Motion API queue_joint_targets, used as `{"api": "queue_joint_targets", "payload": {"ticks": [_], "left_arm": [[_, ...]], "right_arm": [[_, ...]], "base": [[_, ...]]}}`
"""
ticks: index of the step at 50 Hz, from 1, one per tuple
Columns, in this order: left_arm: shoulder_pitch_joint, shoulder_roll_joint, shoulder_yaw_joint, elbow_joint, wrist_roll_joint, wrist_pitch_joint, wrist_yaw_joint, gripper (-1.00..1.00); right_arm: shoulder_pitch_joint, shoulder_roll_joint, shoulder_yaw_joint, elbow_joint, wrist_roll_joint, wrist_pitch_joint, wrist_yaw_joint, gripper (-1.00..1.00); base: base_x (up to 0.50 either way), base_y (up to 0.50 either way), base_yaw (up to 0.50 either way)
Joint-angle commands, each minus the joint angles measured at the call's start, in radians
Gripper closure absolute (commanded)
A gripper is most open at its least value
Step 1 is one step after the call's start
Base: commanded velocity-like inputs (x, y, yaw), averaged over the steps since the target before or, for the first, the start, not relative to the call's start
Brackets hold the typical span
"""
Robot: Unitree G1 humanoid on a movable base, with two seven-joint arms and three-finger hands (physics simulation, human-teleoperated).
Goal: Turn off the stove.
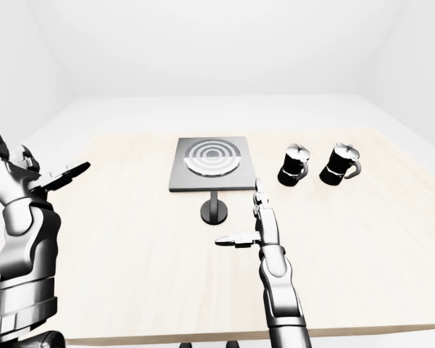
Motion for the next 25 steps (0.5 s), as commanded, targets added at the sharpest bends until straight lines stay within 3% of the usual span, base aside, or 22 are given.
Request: {"api": "queue_joint_targets", "payload": {"ticks": [1,4,6,11,12,13,17,23,25], "left_arm": [[-0.113,0.099,0.032,0.114,-0.054,-0.011,0.047,-1.00],[-0.133,0.117,0.041,0.147,-0.069,-0.047,0.055,-1.00],[-0.163,0.144,0.050,0.181,-0.102,-0.030,0.058,-1.00],[-0.220,0.200,0.060,0.268,-0.141,-0.039,0.081,-1.00],[-0.240,0.215,0.074,0.296,-0.195,-0.010,0.068,-1.00],[-0.244,0.223,0.071,0.309,-0.209,-0.009,0.072,-1.00],[-0.270,0.249,0.059,0.398,-0.233,-0.043,0.073,-1.00],[-0.261,0.253,0.051,0.390,-0.243,-0.039,0.078,-1.00],[-0.265,0.252,0.048,0.402,-0.239,-0.049,0.073,-1.00]], "right_arm": [[0.000,-0.001,-0.001,0.004,-0.003,-0.006,-0.004,-1.00],[-0.001,-0.001,-0.001,0.004,-0.005,-0.005,-0.005,-1.00],[-0.001,-0.002,-0.001,0.006,-0.006,-0.006,-0.003,-1.00],[-0.003,-0.002,0.001,0.010,-0.010,-0.008,-0.002,-1.00],[-0.003,-0.003,0.001,0.009,-0.012,-0.007,0.000,-1.00],[-0.004,-0.003,0.001,0.010,-0.012,-0.007,0.000,-1.00],[-0.002,-0.002,0.002,0.004,-0.014,-0.004,0.001,-1.00],[-0.002,-0.001,0.003,0.002,-0.016,0.000,0.001,-1.00],[-0.004,-0.002,0.003,0.005,-0.017,-0.001,0.001,-1.00]], "base": [[0.00,0.00,0.00],[0.00,0.00,0.00],[0.00,0.00,0.00],[0.00,0.00,0.00],[0.00,0.00,0.00],[0.00,0.00,0.00],[0.00,0.00,0.00],[0.00,0.00,0.00],[0.00,0.00,0.00]]}}
